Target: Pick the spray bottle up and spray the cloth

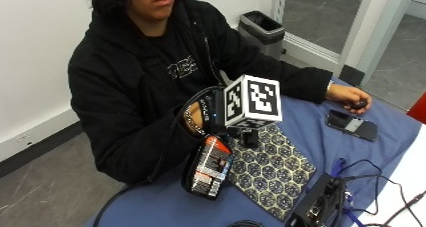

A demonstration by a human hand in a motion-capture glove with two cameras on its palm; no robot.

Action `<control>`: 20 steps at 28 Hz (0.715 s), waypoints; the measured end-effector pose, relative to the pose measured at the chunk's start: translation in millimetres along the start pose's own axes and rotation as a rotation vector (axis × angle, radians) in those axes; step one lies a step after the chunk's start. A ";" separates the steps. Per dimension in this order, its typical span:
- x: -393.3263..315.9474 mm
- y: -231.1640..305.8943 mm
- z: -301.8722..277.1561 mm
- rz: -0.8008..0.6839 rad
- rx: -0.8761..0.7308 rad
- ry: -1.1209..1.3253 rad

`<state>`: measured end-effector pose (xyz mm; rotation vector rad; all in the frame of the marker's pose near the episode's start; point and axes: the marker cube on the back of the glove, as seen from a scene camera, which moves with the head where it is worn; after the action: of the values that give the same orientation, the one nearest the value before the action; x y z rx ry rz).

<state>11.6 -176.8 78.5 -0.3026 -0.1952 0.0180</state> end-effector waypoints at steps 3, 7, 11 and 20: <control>-14.2 9.2 -7.5 -0.080 0.068 -0.016; -34.8 14.5 -19.6 -0.177 0.120 -0.065; -60.6 6.2 -34.9 -0.287 0.176 -0.110; -105.0 -67.7 -66.6 -0.597 0.444 -0.405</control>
<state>-79.3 -265.9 16.5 0.2159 -0.6662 -0.4661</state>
